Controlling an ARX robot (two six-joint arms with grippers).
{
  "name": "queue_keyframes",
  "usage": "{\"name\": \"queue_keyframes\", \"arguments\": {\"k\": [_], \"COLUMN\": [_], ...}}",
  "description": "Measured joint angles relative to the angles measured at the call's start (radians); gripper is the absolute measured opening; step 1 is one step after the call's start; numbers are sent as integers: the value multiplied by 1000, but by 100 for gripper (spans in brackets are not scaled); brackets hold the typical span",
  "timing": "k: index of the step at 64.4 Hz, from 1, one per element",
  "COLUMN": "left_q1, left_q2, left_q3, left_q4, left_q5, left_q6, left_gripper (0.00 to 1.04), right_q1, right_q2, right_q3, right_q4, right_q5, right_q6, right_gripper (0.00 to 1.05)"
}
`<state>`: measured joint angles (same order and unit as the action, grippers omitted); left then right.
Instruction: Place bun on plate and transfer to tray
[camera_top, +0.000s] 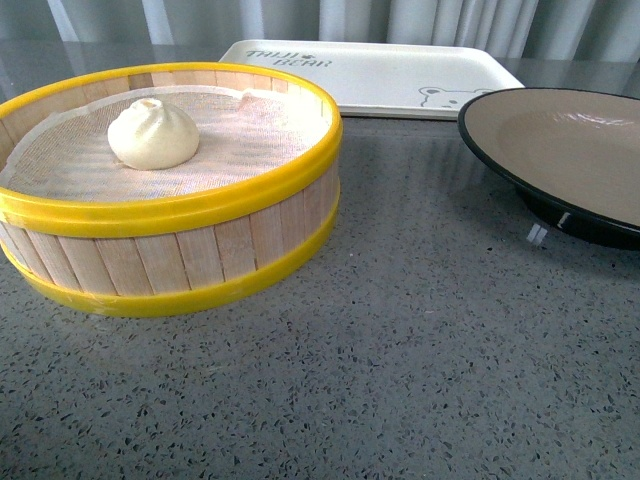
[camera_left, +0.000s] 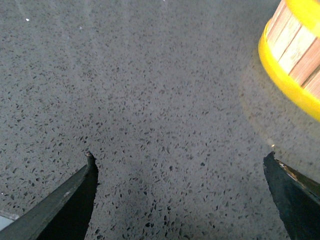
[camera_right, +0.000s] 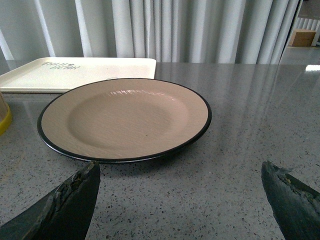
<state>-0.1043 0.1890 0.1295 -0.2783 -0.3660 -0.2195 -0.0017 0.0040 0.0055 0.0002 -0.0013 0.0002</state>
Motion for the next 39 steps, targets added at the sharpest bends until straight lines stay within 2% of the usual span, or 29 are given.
{"name": "queue_keyframes", "arguments": {"k": [10, 19, 29, 34, 39], "left_q1": [43, 4, -61, -79, -97], "left_q2": [-15, 72, 412, 582, 744], "left_q3": [39, 52, 193, 305, 428], "left_q4": [37, 131, 421, 504, 523], "left_q5": [32, 18, 30, 51, 79], "left_q6": [-72, -77, -47, -39, -28], "left_gripper": [98, 98, 98, 98, 98], "right_q1": [0, 0, 0, 0, 0], "right_q2": [0, 0, 0, 0, 0], "right_q3": [0, 0, 0, 0, 0], "right_q4": [0, 0, 0, 0, 0], "right_q5": [0, 0, 0, 0, 0], "right_q6": [0, 0, 0, 0, 0], "right_gripper": [96, 96, 96, 96, 96]}}
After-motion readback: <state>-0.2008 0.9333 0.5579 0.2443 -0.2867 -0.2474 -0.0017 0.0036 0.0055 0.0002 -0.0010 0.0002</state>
